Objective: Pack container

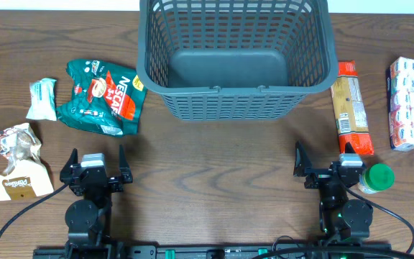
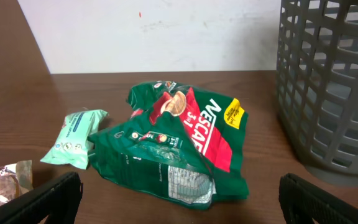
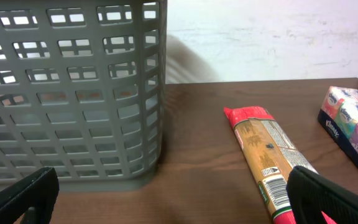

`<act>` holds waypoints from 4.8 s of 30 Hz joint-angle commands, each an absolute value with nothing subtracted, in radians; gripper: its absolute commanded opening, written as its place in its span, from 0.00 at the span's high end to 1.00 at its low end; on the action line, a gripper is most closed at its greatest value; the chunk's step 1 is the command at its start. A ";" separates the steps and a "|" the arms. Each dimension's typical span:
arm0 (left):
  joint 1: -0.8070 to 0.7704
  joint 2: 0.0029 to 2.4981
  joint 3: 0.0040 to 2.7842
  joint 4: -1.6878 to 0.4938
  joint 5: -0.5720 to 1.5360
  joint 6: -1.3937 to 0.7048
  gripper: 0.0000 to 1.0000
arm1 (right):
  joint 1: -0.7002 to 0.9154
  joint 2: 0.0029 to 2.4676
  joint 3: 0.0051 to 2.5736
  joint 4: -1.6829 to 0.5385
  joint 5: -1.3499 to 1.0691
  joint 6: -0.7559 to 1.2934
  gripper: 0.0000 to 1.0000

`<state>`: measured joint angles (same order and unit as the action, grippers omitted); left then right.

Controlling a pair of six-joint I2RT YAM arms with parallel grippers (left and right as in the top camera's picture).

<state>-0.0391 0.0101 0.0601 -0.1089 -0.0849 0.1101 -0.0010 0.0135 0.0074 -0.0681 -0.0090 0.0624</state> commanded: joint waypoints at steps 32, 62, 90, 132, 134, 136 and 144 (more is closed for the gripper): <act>-0.034 0.004 0.033 -0.122 -0.086 0.127 0.01 | 0.013 0.011 0.006 -0.072 -0.016 0.047 0.01; -0.034 0.004 0.033 -0.122 -0.086 0.127 0.01 | 0.013 0.011 0.006 -0.072 -0.016 0.047 0.01; -0.034 0.004 0.033 -0.122 -0.086 0.127 0.01 | 0.013 0.011 0.006 -0.072 -0.016 0.047 0.01; -0.034 0.004 0.033 -0.122 -0.086 0.127 0.01 | -0.245 1.470 2.204 -1.113 0.084 -0.128 0.01; -0.034 0.004 0.033 -0.122 -0.086 0.127 0.01 | -0.286 1.584 2.354 -1.232 0.030 -0.128 0.01; -0.034 0.004 0.033 -0.122 -0.086 0.127 0.01 | -0.329 1.681 2.458 -1.332 -0.043 -0.128 0.01; -0.034 0.004 0.033 -0.122 -0.086 0.127 0.01 | -0.464 1.893 2.506 -1.438 -0.121 -0.153 0.01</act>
<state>-0.0391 0.0093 0.0597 -0.1081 -0.0849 0.1104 -0.4355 1.8595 2.4882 -1.4342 -0.0834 -0.1295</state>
